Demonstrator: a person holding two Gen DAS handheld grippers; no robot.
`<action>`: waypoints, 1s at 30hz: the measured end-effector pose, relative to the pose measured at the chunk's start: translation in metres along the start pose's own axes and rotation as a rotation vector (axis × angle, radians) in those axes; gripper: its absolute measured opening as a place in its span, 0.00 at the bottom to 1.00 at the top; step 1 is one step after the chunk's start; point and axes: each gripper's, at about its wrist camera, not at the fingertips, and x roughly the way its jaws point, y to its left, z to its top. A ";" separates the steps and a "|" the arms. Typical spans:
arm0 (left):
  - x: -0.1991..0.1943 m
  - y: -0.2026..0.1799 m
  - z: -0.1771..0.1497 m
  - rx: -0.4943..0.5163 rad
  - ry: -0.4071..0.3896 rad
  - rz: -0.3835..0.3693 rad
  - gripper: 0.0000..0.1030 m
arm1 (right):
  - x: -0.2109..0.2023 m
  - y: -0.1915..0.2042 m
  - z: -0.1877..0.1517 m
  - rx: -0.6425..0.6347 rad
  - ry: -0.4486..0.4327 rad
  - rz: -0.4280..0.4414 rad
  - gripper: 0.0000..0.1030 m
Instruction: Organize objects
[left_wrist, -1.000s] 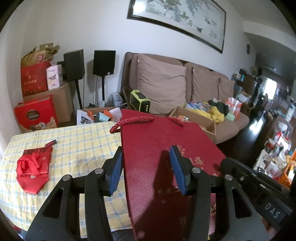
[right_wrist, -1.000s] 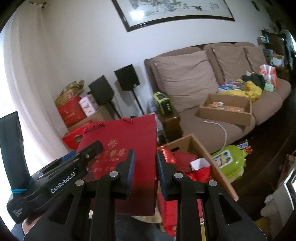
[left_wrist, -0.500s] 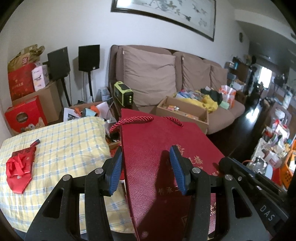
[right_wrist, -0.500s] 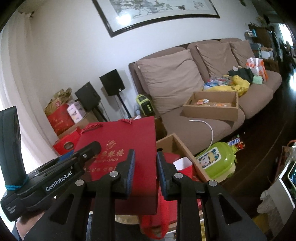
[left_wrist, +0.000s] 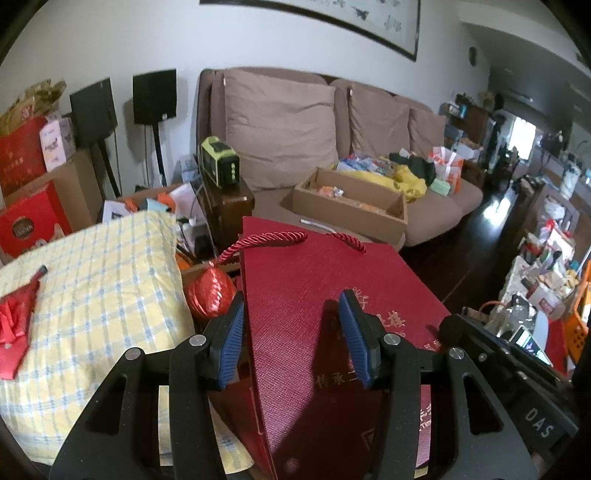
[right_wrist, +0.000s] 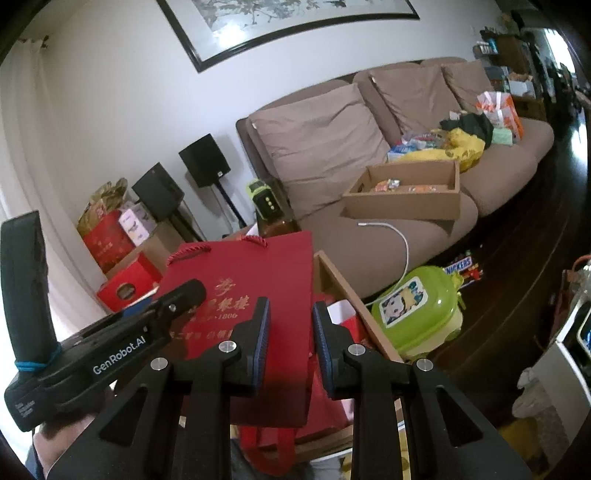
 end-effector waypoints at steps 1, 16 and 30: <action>0.004 0.000 -0.003 -0.004 0.006 0.000 0.46 | 0.002 -0.002 -0.001 0.004 0.003 -0.003 0.23; 0.057 0.033 -0.030 -0.079 0.051 -0.029 0.46 | 0.060 -0.011 -0.019 0.018 0.102 -0.028 0.23; 0.101 0.052 -0.060 -0.084 0.174 0.060 0.43 | 0.114 -0.023 -0.048 0.027 0.240 -0.048 0.21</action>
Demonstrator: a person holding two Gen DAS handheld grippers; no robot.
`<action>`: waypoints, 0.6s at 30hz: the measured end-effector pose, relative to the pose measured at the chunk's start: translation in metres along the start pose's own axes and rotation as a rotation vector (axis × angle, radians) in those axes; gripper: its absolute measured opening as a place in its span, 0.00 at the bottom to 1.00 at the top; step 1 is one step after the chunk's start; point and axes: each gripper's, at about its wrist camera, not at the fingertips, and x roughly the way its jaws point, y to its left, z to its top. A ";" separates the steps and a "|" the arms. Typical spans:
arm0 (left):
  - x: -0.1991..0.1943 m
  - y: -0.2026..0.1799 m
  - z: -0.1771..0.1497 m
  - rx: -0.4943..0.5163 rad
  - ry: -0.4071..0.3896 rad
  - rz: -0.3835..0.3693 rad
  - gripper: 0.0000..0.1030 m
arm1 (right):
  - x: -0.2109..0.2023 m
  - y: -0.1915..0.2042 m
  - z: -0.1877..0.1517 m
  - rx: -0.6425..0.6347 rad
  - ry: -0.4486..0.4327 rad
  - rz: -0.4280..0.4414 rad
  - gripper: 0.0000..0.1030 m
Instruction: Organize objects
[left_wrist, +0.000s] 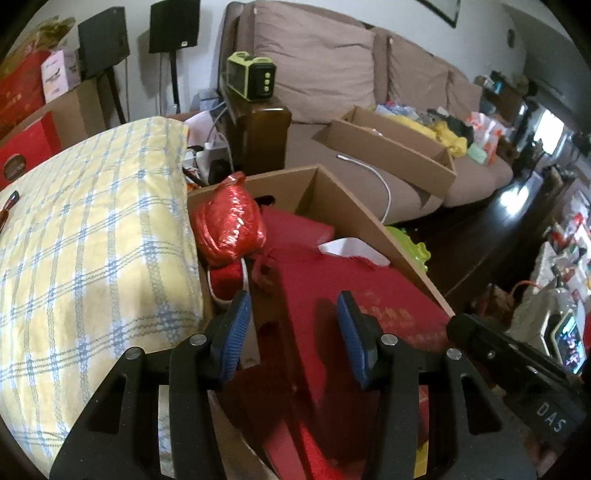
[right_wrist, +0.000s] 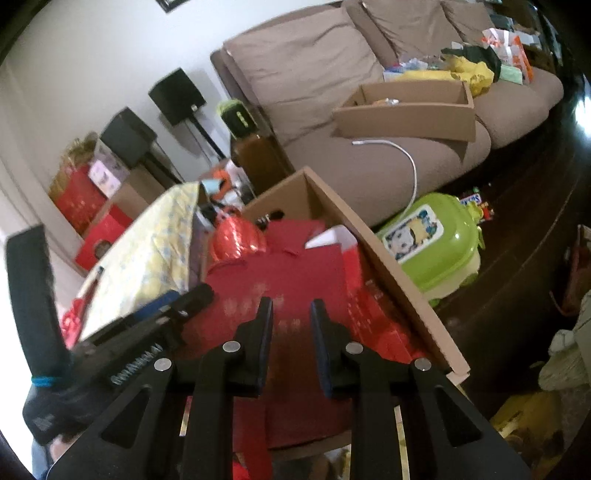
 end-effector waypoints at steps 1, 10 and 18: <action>-0.001 0.003 0.000 -0.011 -0.004 0.010 0.43 | -0.002 -0.001 0.000 0.007 -0.005 -0.002 0.21; -0.014 0.020 0.001 -0.075 -0.070 0.036 0.56 | -0.046 -0.030 0.010 0.105 -0.110 -0.123 0.25; -0.029 0.034 0.005 -0.118 -0.148 0.045 0.63 | -0.027 -0.046 0.004 0.194 0.043 -0.133 0.25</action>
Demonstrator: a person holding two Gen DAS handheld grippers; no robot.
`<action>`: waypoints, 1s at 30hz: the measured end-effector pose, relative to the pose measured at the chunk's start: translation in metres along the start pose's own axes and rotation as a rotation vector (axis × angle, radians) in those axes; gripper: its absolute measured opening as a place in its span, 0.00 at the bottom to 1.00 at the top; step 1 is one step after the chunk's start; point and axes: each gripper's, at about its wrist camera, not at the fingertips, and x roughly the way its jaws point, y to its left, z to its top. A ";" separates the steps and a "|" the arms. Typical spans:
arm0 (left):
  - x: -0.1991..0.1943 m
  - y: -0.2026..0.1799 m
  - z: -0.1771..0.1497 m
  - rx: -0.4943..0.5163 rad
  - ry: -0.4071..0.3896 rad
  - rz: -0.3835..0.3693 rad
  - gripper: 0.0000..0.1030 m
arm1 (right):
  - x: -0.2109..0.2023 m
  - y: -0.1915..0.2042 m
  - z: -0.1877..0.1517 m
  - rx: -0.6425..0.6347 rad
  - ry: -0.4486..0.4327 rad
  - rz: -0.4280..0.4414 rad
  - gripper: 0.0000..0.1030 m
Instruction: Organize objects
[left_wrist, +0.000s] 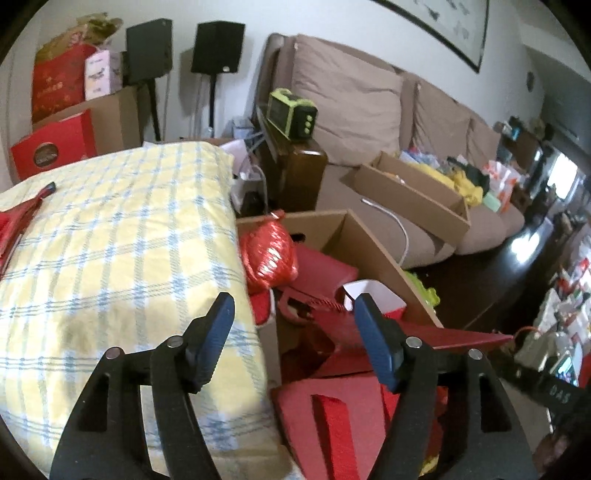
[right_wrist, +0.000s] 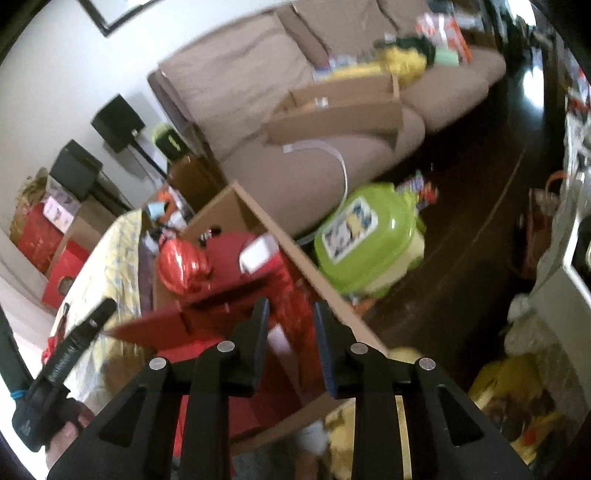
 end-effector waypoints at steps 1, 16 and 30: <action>-0.001 0.004 0.001 -0.014 -0.007 0.005 0.63 | 0.000 -0.002 -0.001 0.013 0.018 0.019 0.25; 0.002 0.022 0.004 -0.101 -0.018 0.019 0.69 | 0.010 0.044 -0.004 -0.095 -0.078 0.155 0.29; 0.005 0.016 0.000 -0.092 -0.030 0.034 0.69 | 0.061 0.036 -0.001 -0.047 -0.010 0.125 0.30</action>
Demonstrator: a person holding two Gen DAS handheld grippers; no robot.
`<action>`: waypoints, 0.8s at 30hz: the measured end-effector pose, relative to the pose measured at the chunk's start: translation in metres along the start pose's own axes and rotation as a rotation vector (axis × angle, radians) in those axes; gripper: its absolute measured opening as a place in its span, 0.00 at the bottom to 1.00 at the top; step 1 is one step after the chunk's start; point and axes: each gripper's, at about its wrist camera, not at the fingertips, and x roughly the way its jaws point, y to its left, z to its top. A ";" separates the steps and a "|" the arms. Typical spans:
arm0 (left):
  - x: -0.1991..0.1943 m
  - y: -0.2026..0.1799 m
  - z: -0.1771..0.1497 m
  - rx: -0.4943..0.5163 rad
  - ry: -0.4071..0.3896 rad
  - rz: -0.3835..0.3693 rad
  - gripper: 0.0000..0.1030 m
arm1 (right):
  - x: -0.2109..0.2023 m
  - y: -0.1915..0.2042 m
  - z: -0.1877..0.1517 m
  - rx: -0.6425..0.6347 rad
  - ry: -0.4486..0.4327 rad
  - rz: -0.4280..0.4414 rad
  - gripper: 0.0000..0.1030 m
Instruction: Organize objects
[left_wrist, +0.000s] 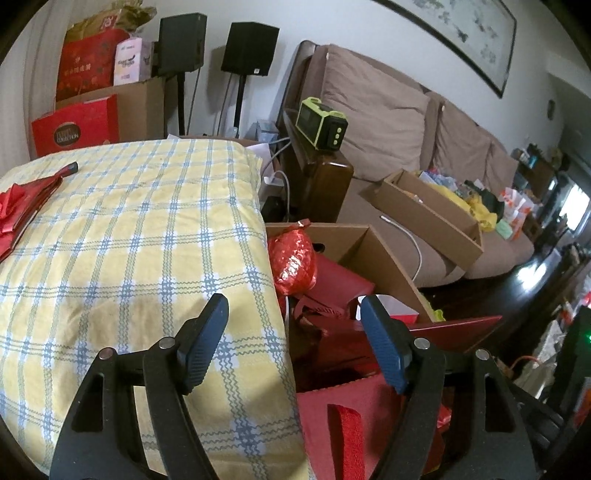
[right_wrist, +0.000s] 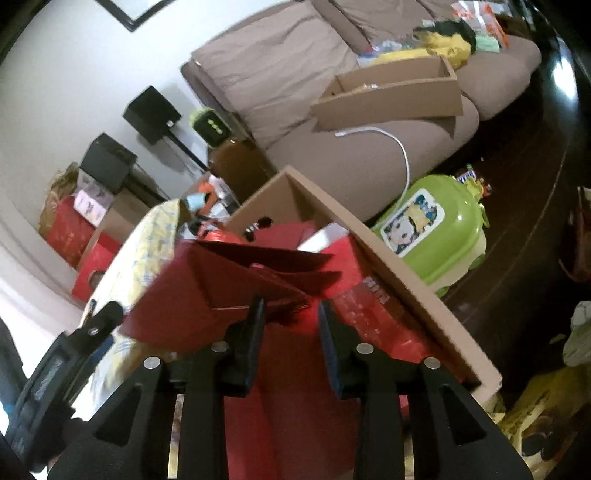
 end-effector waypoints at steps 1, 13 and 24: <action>0.000 0.000 0.000 0.002 -0.004 0.002 0.69 | 0.000 -0.002 -0.002 0.003 0.005 -0.011 0.30; -0.045 0.023 0.010 0.003 -0.001 -0.083 0.71 | -0.081 0.029 0.001 -0.060 -0.021 -0.039 0.44; -0.068 0.118 0.076 0.000 0.099 0.083 0.77 | -0.149 0.094 -0.004 -0.134 -0.114 0.011 0.70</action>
